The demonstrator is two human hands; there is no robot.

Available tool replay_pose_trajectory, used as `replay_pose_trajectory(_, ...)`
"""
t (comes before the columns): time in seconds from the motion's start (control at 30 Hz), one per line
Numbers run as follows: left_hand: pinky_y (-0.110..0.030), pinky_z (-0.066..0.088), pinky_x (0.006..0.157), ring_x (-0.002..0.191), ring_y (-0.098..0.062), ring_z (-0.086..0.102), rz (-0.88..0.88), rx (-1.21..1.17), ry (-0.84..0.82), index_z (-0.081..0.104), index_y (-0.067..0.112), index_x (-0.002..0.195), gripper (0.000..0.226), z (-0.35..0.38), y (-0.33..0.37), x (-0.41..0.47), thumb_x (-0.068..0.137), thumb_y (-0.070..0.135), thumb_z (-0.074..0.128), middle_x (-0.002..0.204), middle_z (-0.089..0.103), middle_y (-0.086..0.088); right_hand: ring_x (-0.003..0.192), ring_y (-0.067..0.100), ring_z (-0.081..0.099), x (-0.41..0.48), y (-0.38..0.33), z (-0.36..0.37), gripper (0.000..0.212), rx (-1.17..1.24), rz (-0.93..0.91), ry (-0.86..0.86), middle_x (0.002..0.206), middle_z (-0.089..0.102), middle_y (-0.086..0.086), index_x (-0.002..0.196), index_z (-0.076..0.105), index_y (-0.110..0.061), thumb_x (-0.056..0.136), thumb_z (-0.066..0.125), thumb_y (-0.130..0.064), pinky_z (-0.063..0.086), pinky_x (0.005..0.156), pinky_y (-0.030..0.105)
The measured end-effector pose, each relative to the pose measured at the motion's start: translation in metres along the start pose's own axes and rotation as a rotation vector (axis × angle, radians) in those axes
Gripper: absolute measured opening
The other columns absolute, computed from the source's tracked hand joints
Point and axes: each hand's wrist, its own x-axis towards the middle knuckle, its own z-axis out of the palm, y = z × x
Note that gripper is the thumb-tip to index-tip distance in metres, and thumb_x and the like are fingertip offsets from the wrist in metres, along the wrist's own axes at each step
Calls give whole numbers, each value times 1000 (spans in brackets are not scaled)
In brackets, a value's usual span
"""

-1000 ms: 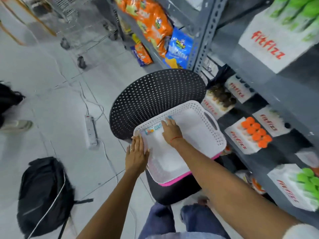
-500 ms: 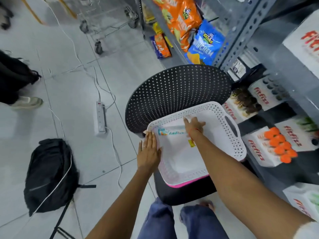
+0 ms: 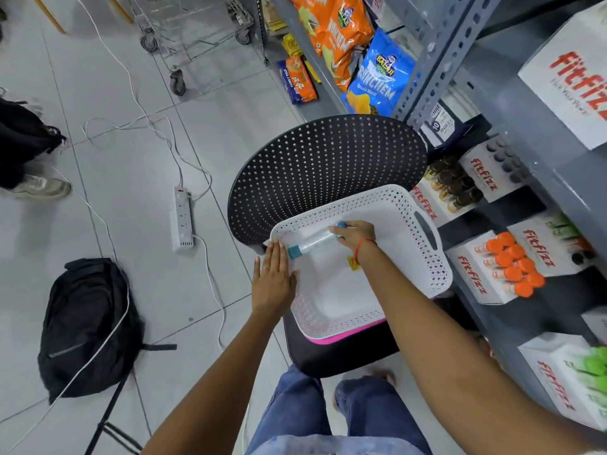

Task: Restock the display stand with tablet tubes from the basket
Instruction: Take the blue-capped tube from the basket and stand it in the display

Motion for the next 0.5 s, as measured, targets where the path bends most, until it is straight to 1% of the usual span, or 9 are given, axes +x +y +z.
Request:
replay_pose_trajectory(0.03, -40, -1, 117, 146, -21, -4, 2, 16, 2, -2, 9, 149, 63, 0, 1, -1, 99, 37, 24, 159, -3, -8, 91, 27, 64, -8, -2, -7, 45, 3, -30, -12, 98, 65, 13, 105, 66, 1, 65, 84, -10, 56, 92, 44)
replay_pose_trajectory(0.07, -41, -2, 117, 146, -21, -4, 0, 31, 1, -1, 8, 149, 62, 0, 3, -2, 99, 37, 24, 159, -3, -8, 93, 28, 66, -16, -3, -15, 44, -20, -78, -18, 101, 66, 14, 102, 66, -4, 62, 85, -11, 57, 90, 46)
replay_pose_trajectory(0.1, -41, -3, 116, 146, -21, -4, -5, 53, -2, -1, 8, 149, 62, -1, 4, -3, 99, 37, 23, 159, -2, -8, 92, 27, 67, -23, -3, -24, 43, -63, -148, -25, 101, 67, 13, 99, 66, -8, 61, 86, -12, 58, 88, 44)
replay_pose_trajectory(0.13, -42, -5, 116, 146, -21, -4, -10, 82, 4, -1, 7, 149, 62, -1, 6, -3, 99, 38, 22, 159, -1, -8, 89, 25, 65, -36, -5, -34, 42, -109, -218, -35, 98, 67, 11, 98, 65, -9, 61, 86, -11, 58, 85, 39)
replay_pose_trajectory(0.2, -43, -10, 114, 146, -22, -2, -19, 129, 32, 1, 5, 149, 63, -4, 14, -4, 99, 39, 23, 159, 1, -9, 86, 20, 60, -55, -7, -56, 41, -184, -342, -35, 94, 64, 7, 100, 64, -5, 64, 84, -7, 54, 80, 32)
replay_pose_trajectory(0.27, -44, -12, 114, 146, -22, -1, 9, 144, 62, 3, 3, 148, 64, -11, 35, -4, 99, 39, 24, 159, 4, -11, 87, 17, 59, -74, -7, -82, 40, -224, -410, -7, 94, 64, 4, 101, 65, -7, 65, 82, -4, 54, 83, 35)
replay_pose_trajectory(0.33, -43, -10, 115, 146, -21, -1, 79, 121, 93, 3, 2, 148, 65, -19, 66, -2, 99, 38, 26, 159, 5, -10, 89, 16, 58, -91, -8, -109, 37, -253, -465, 54, 99, 66, 8, 100, 65, -8, 66, 78, -1, 55, 87, 41)
replay_pose_trajectory(0.4, -42, -9, 115, 146, -20, -1, 170, 92, 125, 3, 3, 148, 65, -28, 101, 2, 99, 38, 28, 159, 5, -9, 90, 16, 58, -111, -10, -141, 34, -265, -517, 123, 103, 68, 13, 100, 64, -5, 68, 76, 2, 55, 88, 44)
replay_pose_trajectory(0.5, -42, -5, 117, 146, -21, 3, 324, 61, 172, 6, 4, 148, 64, -40, 154, 4, 99, 38, 29, 159, 9, -10, 87, 17, 59, -147, -16, -192, 33, -258, -549, 238, 94, 65, 6, 101, 64, -8, 70, 75, -1, 52, 82, 37)
